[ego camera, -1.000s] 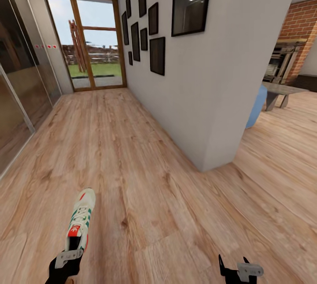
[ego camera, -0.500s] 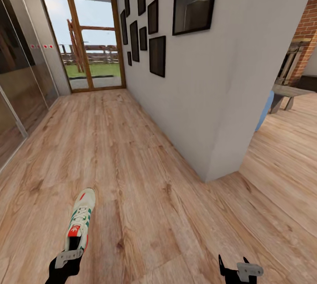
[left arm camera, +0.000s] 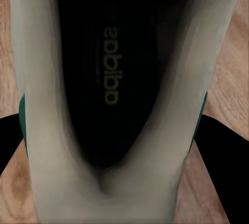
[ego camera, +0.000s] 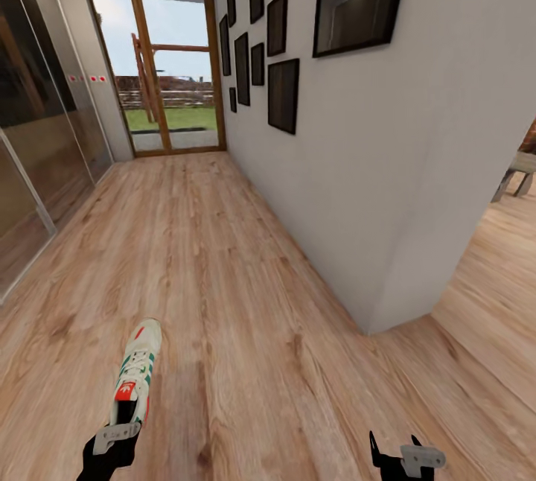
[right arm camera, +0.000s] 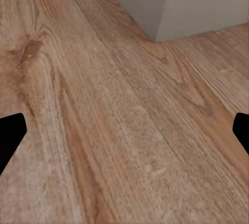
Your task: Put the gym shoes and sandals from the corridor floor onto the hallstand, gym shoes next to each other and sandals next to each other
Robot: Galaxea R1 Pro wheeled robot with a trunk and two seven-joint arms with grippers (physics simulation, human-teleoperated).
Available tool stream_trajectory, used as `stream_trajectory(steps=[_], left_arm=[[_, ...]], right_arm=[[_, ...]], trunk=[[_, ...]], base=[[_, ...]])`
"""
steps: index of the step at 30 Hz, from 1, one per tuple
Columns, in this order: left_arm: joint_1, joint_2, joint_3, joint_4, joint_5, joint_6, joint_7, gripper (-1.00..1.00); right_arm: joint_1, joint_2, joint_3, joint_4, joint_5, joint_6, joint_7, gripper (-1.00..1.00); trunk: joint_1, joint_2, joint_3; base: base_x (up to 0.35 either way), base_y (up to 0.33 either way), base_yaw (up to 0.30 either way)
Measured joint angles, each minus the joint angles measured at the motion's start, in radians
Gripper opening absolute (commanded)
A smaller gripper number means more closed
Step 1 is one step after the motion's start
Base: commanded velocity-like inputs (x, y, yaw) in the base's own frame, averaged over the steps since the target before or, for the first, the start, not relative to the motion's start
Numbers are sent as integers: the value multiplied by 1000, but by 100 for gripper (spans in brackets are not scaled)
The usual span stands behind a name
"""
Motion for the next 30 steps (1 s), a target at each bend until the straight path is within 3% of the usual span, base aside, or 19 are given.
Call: stream_trajectory(steps=[30], left_arm=[[0,-1,0,0,0,0,0,-100]], right_arm=[[0,0,0,0,0,0,0,100]], trunk=[[0,0,0]], base=[[339,0,19]])
